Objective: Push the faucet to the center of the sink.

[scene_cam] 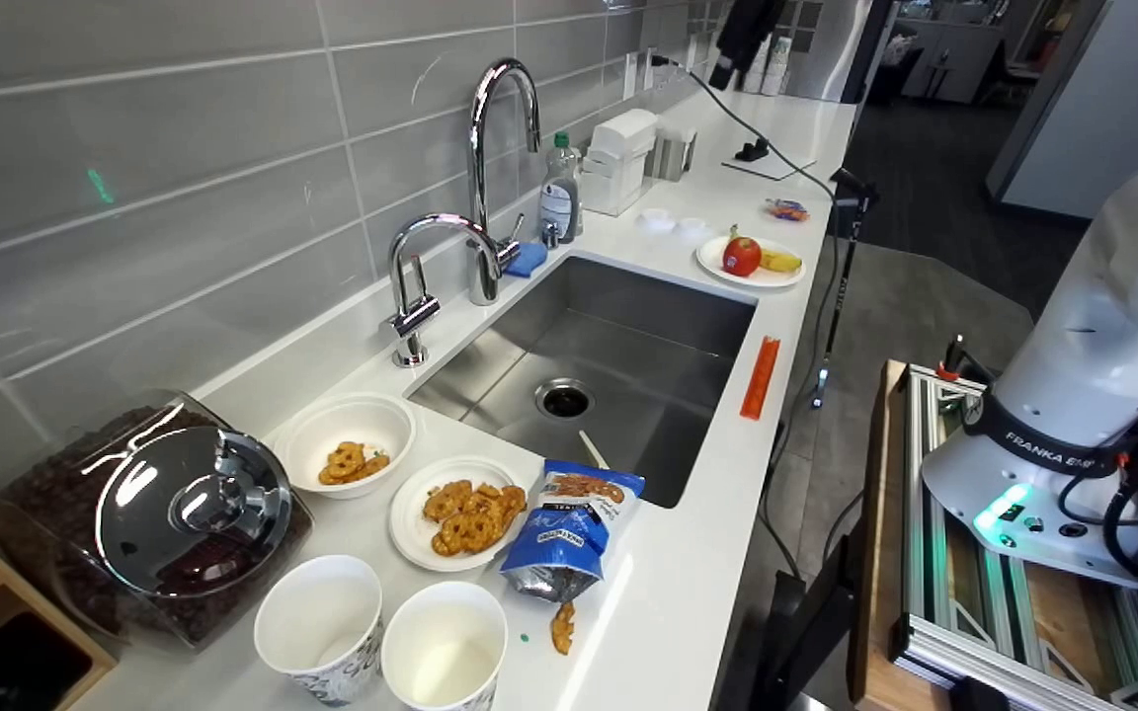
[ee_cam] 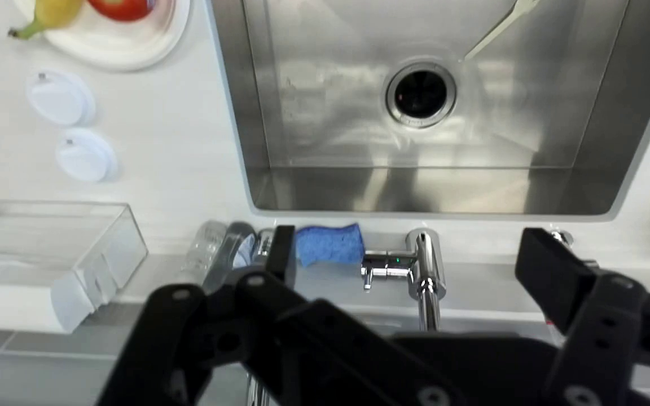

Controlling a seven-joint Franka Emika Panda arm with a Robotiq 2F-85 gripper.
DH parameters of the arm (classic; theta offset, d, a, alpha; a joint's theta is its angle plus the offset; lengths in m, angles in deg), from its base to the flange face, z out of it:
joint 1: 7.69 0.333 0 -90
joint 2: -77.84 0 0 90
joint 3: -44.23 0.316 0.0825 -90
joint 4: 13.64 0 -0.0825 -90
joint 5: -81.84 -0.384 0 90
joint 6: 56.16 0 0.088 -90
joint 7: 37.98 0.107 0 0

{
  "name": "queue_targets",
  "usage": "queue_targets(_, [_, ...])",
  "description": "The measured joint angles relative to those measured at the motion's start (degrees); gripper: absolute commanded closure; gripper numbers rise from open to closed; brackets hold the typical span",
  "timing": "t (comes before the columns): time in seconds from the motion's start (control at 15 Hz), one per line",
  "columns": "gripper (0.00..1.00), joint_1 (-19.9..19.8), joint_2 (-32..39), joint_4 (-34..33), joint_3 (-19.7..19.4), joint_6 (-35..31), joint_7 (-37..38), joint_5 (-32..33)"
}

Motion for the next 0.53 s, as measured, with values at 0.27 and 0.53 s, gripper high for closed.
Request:
queue_targets(0.27, [0.00, 2.2, 9.7, -12.2, -3.1, -4.3, -7.7, -2.1])
queue_targets(0.53, [0.34, 4.3, 20.3, -24.4, -4.5, -8.7, -14.8, -9.3])
